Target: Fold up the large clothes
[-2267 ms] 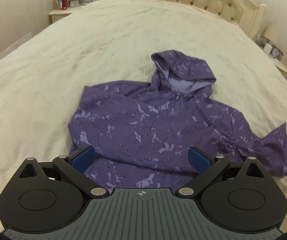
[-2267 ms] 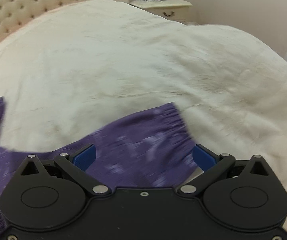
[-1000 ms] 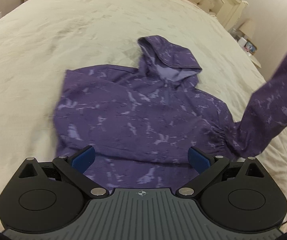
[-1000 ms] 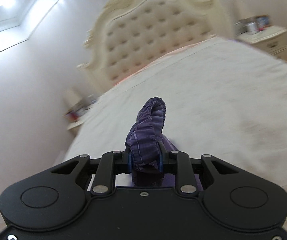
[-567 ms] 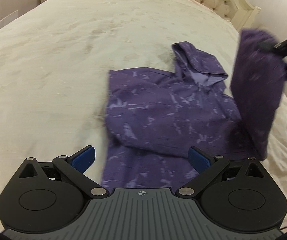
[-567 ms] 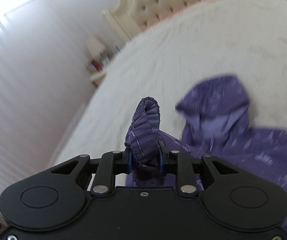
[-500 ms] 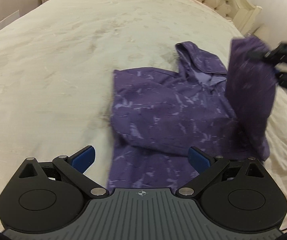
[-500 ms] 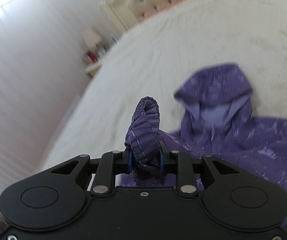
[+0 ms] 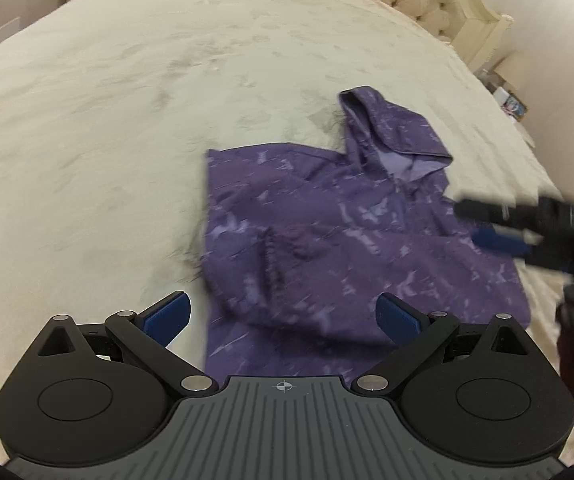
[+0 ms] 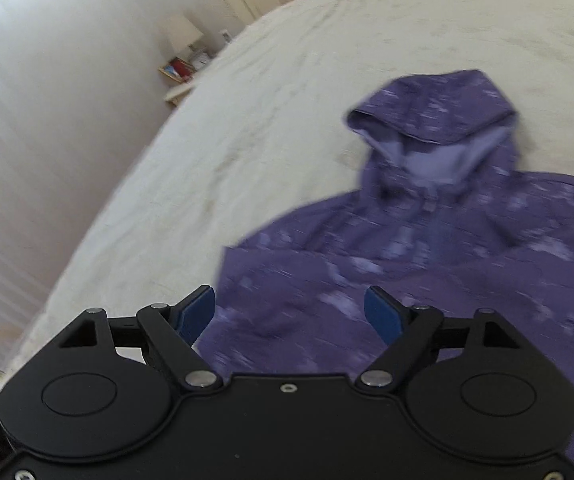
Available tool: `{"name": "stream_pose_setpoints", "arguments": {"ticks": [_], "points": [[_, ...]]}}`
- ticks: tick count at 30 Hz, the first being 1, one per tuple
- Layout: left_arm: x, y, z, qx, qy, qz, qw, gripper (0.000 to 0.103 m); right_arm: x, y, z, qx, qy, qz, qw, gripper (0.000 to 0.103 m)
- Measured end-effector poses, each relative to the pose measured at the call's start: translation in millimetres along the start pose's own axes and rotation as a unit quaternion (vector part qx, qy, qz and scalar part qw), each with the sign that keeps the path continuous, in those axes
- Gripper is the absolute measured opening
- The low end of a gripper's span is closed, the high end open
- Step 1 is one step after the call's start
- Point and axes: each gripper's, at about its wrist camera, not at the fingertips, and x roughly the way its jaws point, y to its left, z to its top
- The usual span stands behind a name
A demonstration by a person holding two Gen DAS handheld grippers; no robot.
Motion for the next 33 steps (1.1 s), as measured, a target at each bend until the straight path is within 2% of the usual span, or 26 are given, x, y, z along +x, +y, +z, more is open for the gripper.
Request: {"name": "stream_pose_setpoints", "arguments": {"ticks": [3,9,10,12,15,16,18,21,23,25,30,31,33], "points": [[19.0,-9.2,6.1,0.006,0.007,-0.007,0.9999,0.101,-13.6,-19.9,-13.4,0.003,0.010,-0.037,0.999,0.084],[67.6,-21.6,17.3,0.024,0.037,0.015,0.9989,0.099,-41.7,-56.8,-45.8,0.003,0.034,-0.097,0.995,0.084],[74.0,-22.0,18.8,0.023,0.044,0.019,0.9986,0.086,-46.0,-62.1,-50.6,0.005,0.037,-0.105,0.994,0.084],[90.5,-21.8,22.3,0.016,0.067,0.023,0.9974,0.068,-52.7,-71.8,-57.3,0.012,0.038,-0.116,0.992,0.084],[117.3,-19.4,24.4,0.007,0.115,0.020,0.9931,0.062,-58.7,-88.3,-63.9,0.036,0.036,-0.126,0.991,0.084],[120.2,-19.1,24.6,0.006,0.113,0.021,0.9933,0.042,-60.3,-93.1,-65.2,0.041,0.036,-0.128,0.990,0.084],[116.4,-20.5,27.0,0.006,0.092,0.025,0.9954,0.012,-62.9,-103.6,-65.4,0.054,0.033,-0.133,0.989,0.084],[93.5,-29.8,35.1,0.037,0.023,-0.008,0.9990,0.011,-68.3,-121.5,-60.3,0.067,0.025,-0.138,0.988,0.084],[81.4,-37.6,39.5,0.062,-0.002,-0.003,0.9980,0.012,-70.1,-135.7,-53.0,0.069,0.016,-0.146,0.987,0.084],[84.4,-37.1,39.4,0.063,0.012,0.004,0.9979,0.012,-71.2,-152.8,-43.7,0.076,0.006,-0.157,0.985,0.084],[116.2,-18.1,26.3,0.045,0.084,0.039,0.9947,0.018,-68.0,-207.7,-16.4,0.128,-0.020,-0.174,0.976,0.084],[119.1,-14.2,23.7,0.043,0.086,0.036,0.9947,0.018,-65.7,-220.3,-10.9,0.143,-0.023,-0.175,0.974,0.083],[121.2,-13.2,22.6,0.048,0.088,0.037,0.9943,0.018,-60.1,-242.7,0.5,0.168,-0.026,-0.181,0.969,0.077]]}}
